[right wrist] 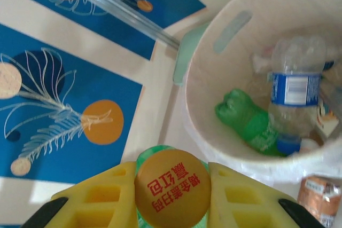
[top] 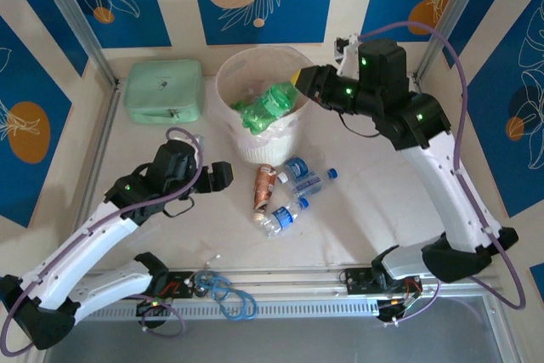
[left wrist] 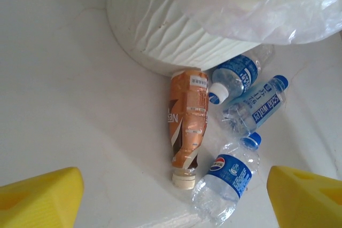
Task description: Put the plastic bottles in the bin
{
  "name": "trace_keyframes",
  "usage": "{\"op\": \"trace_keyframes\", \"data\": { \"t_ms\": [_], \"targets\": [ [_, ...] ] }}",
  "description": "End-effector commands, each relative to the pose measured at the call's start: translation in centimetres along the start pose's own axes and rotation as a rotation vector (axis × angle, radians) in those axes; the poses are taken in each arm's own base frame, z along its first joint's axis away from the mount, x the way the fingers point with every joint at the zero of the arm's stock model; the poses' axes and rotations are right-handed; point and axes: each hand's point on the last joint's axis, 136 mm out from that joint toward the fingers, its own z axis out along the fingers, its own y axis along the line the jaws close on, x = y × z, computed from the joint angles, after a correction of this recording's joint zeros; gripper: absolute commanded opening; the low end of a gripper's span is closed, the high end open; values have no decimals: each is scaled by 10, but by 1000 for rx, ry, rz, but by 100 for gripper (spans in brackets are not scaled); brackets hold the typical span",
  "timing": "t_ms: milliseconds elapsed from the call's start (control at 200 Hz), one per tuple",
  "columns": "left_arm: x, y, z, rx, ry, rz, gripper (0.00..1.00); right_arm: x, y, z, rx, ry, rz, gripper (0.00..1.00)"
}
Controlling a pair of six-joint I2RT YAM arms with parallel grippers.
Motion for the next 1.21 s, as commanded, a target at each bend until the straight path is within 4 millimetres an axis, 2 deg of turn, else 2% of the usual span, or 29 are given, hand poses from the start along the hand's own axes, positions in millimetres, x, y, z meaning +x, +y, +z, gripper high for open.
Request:
{"op": "trace_keyframes", "data": {
  "t_ms": [0,250,480,570,685,740,930,1200],
  "targets": [
    [4,-3,0,32,21,-27,88,-20,6,10,-28,-13,-23,17],
    [13,2,9,25,54,-29,87,-46,-7,55,-23,27,-4,17],
    [21,5,18,18,83,-33,86,-52,-20,101,-2,89,1,20],
    [23,6,22,16,96,-35,86,-54,-27,123,3,119,6,26],
    [24,6,26,14,105,-38,86,-57,-32,142,-2,150,13,45],
    [24,7,28,13,105,-40,86,-57,-35,148,-4,161,22,50],
    [24,9,33,4,109,-46,89,-58,-35,148,-19,156,22,55],
    [29,6,44,23,127,-58,86,-55,-27,118,-4,131,-12,55]
  ]
}}
